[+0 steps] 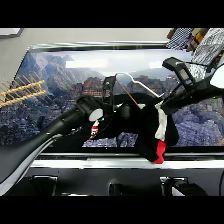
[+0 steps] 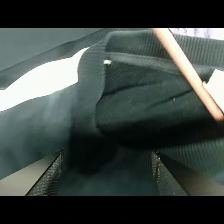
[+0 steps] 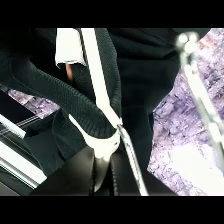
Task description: Fold the clothes and pants, and hang the long-sleeved shirts on hangers.
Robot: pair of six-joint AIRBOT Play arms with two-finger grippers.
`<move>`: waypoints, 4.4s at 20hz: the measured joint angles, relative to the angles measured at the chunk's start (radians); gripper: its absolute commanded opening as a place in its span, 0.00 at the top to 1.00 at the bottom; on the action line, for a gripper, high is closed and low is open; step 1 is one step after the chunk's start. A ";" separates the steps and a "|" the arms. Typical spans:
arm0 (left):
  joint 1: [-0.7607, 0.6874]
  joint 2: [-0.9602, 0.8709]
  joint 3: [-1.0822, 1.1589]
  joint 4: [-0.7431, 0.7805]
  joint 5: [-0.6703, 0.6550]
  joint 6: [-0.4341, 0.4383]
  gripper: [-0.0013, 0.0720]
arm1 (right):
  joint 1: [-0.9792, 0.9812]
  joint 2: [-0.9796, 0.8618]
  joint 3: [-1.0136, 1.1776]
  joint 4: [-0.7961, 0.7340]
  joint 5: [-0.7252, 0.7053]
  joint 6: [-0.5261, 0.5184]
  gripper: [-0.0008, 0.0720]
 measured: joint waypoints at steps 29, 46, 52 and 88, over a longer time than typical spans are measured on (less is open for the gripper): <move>0.079 -0.051 0.060 0.019 -0.050 0.057 0.95 | 0.000 0.005 0.000 0.001 0.054 0.054 0.94; 0.291 -0.033 0.060 -0.213 -0.088 0.315 0.95 | 0.153 0.097 0.000 -0.039 0.171 0.072 0.94; 0.313 -0.034 0.069 -0.222 -0.087 0.326 0.94 | 0.194 0.097 0.000 -0.106 0.193 0.121 0.94; 0.256 0.093 0.312 -0.226 -0.297 0.397 0.95 | 0.299 -0.192 0.030 0.023 -0.230 0.130 0.94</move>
